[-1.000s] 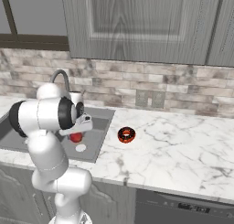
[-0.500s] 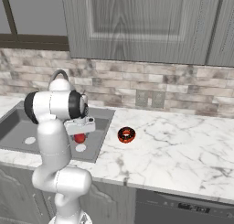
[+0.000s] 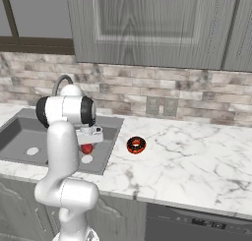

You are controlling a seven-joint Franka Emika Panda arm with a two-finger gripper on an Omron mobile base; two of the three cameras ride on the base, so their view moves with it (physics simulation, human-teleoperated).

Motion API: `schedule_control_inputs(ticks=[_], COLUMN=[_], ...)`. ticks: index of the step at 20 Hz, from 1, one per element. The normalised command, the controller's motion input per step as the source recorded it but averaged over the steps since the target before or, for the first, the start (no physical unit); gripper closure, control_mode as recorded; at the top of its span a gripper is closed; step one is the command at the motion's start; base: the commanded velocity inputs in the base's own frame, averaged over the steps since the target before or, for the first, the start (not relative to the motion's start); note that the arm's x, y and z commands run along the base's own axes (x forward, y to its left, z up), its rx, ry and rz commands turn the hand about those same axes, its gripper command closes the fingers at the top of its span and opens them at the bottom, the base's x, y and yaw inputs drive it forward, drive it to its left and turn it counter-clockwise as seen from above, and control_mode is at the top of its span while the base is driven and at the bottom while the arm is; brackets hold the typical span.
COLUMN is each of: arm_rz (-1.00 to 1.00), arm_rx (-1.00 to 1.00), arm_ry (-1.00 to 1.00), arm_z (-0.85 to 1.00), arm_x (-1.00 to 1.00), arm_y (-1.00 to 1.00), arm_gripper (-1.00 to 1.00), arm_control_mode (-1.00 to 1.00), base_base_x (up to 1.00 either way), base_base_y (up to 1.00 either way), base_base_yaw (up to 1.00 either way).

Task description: Turn on the sink faucet. Then move the onion from the counter to the sink. Turn off the sink. Move the vegetable from the sink to the pot next to the stove. Finally move the pot to the rear right burner.

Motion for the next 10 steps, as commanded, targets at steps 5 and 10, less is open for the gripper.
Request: schedule_control_inputs(ticks=[5,10], arm_rz=[-0.01,0.0], arm_rx=[-0.05,-0.01], arm_ry=[0.0,0.0], arm_z=[-0.31,-0.26], arm_x=[0.1,0.08], arm_y=[0.1,0.03], arm_gripper=[1.0,1.0], arm_control_mode=[-1.0,-1.0], base_base_x=[0.0,0.0], base_base_y=[0.0,0.0], base_base_yaw=[0.0,0.0])
